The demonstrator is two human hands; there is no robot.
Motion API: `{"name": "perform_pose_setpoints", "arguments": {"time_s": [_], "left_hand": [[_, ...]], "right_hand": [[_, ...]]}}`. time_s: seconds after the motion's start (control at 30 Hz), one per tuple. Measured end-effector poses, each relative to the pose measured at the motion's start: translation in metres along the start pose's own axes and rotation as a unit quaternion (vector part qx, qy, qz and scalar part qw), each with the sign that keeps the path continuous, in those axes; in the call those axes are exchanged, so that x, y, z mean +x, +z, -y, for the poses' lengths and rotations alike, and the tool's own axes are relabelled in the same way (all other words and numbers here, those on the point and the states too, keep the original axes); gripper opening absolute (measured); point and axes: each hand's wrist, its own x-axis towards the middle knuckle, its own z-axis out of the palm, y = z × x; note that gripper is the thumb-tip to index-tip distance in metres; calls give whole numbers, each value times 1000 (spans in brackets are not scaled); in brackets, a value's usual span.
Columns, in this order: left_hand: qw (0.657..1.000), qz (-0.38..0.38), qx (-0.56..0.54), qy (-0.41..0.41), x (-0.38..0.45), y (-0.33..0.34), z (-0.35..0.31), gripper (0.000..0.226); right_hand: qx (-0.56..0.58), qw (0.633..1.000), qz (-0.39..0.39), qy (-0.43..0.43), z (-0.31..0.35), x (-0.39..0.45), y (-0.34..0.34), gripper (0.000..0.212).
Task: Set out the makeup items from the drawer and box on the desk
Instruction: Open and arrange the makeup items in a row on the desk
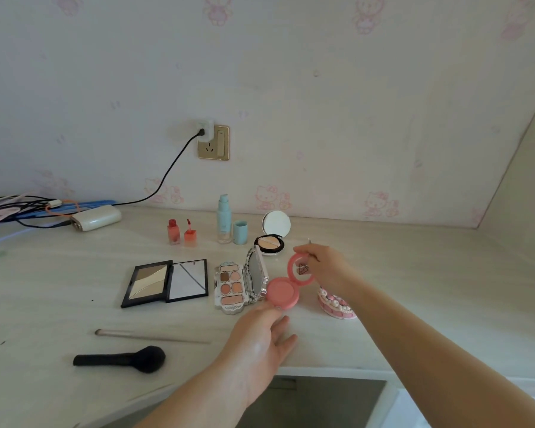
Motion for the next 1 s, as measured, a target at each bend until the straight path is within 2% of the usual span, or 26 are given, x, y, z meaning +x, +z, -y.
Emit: {"name": "perform_pose_setpoints", "arguments": {"time_s": [0.27,0.43,0.53,0.63,0.73,0.8,0.87,0.93,1.0], "left_hand": [[1000,-21,-8,-8,5,2,0,15],[1000,-15,-19,-8,2,2,1,27],[999,-1,-27,-20,0,1,2,17],[999,19,-23,-32,0,3,8,17],[998,45,-17,-45,4,8,16,25],[996,76,-9,-55,6,15,17,31],[993,98,-4,-61,8,23,17,22],[992,109,3,-64,12,31,17,10],[991,118,12,-65,17,36,17,16]], "right_hand": [[-18,1000,-9,-4,-12,10,12,36],[-49,999,-11,-15,-15,11,13,37],[-28,998,-44,-20,-17,5,2,37],[-11,997,-77,-11,-29,-6,-13,37],[-22,996,-89,21,-45,-25,-16,47],[-31,997,-64,37,-53,-38,-13,59],[-45,998,-29,44,-59,-46,-9,73],[-63,997,-27,42,-63,-50,-7,82],[-71,996,-36,34,-65,-50,-5,85]]}}
